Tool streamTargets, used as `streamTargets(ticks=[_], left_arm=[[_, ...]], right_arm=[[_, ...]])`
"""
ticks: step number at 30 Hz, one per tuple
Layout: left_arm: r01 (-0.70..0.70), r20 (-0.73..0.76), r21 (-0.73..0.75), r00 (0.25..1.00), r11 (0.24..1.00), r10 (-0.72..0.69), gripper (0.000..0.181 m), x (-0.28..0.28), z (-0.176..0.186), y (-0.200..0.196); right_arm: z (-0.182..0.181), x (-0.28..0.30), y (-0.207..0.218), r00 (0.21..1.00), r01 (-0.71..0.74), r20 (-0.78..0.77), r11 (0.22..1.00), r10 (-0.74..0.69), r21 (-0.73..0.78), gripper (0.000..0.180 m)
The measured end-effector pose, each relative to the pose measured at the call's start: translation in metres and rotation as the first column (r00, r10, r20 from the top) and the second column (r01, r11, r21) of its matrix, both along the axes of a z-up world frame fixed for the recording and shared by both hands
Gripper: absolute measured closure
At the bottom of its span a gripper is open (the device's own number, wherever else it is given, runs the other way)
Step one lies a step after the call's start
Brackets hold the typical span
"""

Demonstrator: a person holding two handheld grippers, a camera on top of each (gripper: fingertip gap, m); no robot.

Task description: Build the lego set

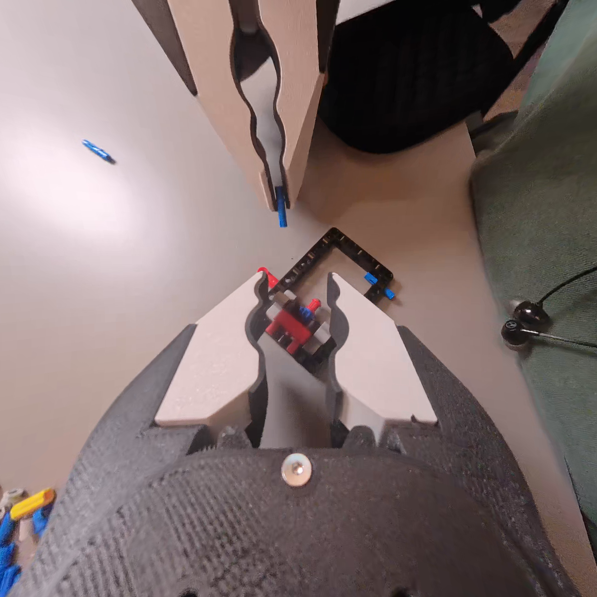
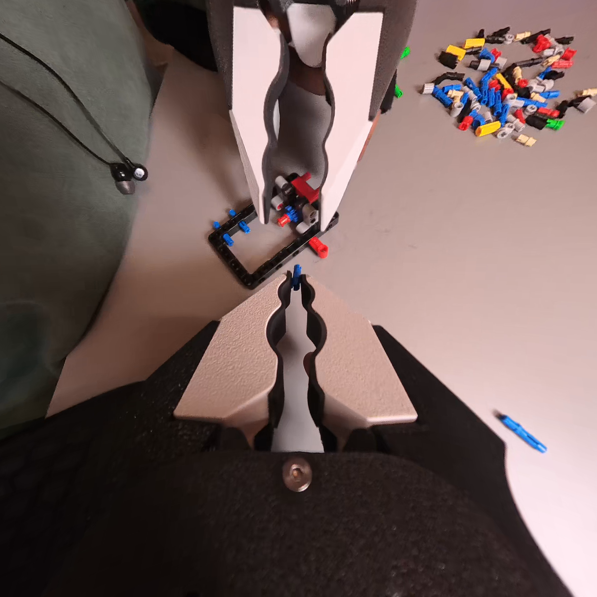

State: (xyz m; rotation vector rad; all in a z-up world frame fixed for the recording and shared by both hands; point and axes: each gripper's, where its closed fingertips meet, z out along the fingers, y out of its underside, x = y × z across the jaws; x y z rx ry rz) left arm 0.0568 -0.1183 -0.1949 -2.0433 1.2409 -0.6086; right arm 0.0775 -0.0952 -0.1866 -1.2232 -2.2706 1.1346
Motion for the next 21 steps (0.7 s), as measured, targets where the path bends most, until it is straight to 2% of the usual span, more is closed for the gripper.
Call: streamTargets(ticks=[5,11,14,17,21], left_arm=[[0.068,-0.037,-0.089,0.997,0.994,-0.072,0.139,0.005,-0.013,0.006],[0.301,-0.16,-0.041,0.939,0.953,-0.304,0.145,0.023,-0.021,-0.002],[0.367,-0.179,-0.035,0.913,0.93,-0.367,0.146,0.027,-0.022,-0.006],[0.373,-0.188,-0.014,0.91,0.928,-0.369,0.146,0.026,-0.021,-0.004],[0.33,-0.152,0.142,0.939,0.933,-0.309,0.146,0.027,-0.011,0.006]], right_arm=[[-0.001,0.013,-0.009,0.999,-0.046,0.024,0.998,0.047,-0.037,0.177],[-0.012,0.016,-0.011,0.996,-0.068,0.059,0.997,0.069,-0.022,0.177],[-0.012,0.017,-0.013,0.996,-0.076,0.052,0.997,0.077,-0.027,0.176],[-0.011,0.017,-0.01,0.997,-0.065,0.032,0.997,0.066,-0.035,0.176],[-0.004,0.017,-0.01,0.998,-0.062,-0.011,0.995,0.062,-0.071,0.176]])
